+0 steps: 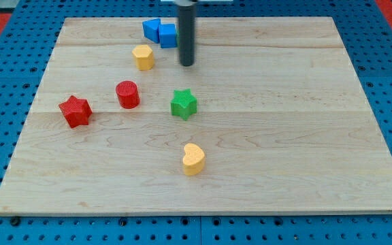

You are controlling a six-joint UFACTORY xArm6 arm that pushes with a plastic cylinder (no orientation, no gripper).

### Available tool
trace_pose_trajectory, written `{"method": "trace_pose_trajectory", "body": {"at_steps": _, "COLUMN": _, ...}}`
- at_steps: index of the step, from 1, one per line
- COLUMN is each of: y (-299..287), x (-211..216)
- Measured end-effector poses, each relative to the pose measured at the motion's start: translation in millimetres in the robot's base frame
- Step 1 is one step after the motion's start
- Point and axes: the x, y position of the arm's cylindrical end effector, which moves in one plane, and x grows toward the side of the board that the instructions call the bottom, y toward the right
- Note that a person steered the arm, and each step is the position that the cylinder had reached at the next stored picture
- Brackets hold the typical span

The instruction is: Push the yellow hexagon into the blue cube

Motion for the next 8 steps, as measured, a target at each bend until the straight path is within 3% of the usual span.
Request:
{"method": "trace_pose_trajectory", "body": {"at_steps": 1, "y": -40, "x": 4}}
{"method": "trace_pose_trajectory", "body": {"at_steps": 2, "y": -28, "x": 21}}
{"method": "trace_pose_trajectory", "body": {"at_steps": 3, "y": -98, "x": 33}}
{"method": "trace_pose_trajectory", "body": {"at_steps": 4, "y": -139, "x": 5}}
{"method": "trace_pose_trajectory", "body": {"at_steps": 6, "y": -24, "x": -2}}
{"method": "trace_pose_trajectory", "body": {"at_steps": 8, "y": -85, "x": 28}}
